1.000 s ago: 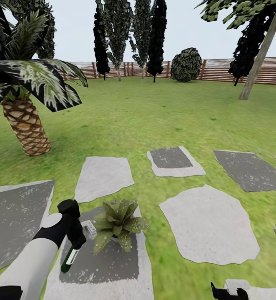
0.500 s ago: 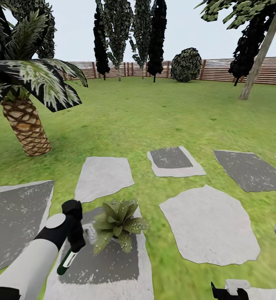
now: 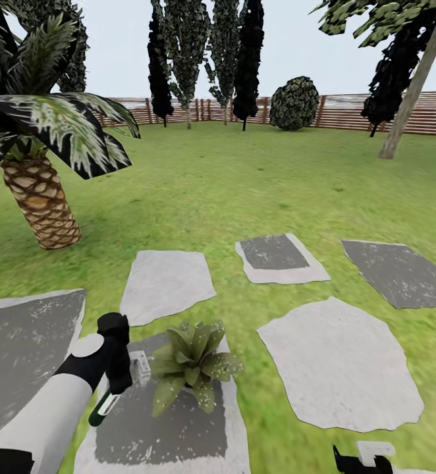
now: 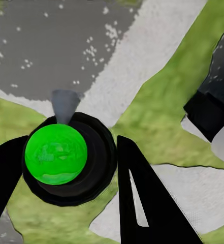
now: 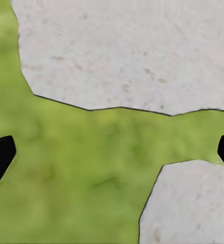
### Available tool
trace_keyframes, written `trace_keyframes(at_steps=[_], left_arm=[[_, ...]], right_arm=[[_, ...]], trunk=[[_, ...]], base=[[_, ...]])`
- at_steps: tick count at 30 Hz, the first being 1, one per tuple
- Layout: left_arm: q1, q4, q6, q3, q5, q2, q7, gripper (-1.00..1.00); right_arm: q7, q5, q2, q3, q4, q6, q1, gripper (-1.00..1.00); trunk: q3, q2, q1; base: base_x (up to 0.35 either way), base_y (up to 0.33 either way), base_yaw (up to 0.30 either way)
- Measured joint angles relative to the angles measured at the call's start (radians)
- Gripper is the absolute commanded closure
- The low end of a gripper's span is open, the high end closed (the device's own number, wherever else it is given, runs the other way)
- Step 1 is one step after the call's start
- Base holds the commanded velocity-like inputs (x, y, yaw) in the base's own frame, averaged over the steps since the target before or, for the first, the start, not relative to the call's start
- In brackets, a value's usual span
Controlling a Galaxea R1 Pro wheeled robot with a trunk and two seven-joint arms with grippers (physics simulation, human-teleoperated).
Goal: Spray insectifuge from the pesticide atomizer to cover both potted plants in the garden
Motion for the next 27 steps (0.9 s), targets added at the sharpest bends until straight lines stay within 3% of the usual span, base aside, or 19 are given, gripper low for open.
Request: trace_keyframes(at_steps=[12, 20, 27], left_arm=[[-0.002, -0.003, -0.003, -0.006, 0.0, -0.007, 0.0, 1.0], [-0.002, -0.003, -0.002, -0.006, -0.002, -0.007, 0.0, 1.0], [-0.011, -0.003, 0.029, -0.007, -0.001, -0.017, 0.0, 1.0]], right_arm=[[0.0, 0.0, 0.0, 0.0, -0.001, 0.0, 0.0, -1.0], [0.0, 0.0, 0.0, 0.0, 0.0, 0.0, 0.0, -1.0], [0.0, 0.0, 0.0, 0.0, -0.001, 0.0, 0.0, -1.0]], trunk=[[0.0, 0.0, 0.001], [0.0, 0.0, 0.001], [0.0, 0.0, 0.0]], base=[[-0.02, 0.022, -0.256], [-0.175, 0.235, -0.086], [0.106, 0.284, -0.292]])
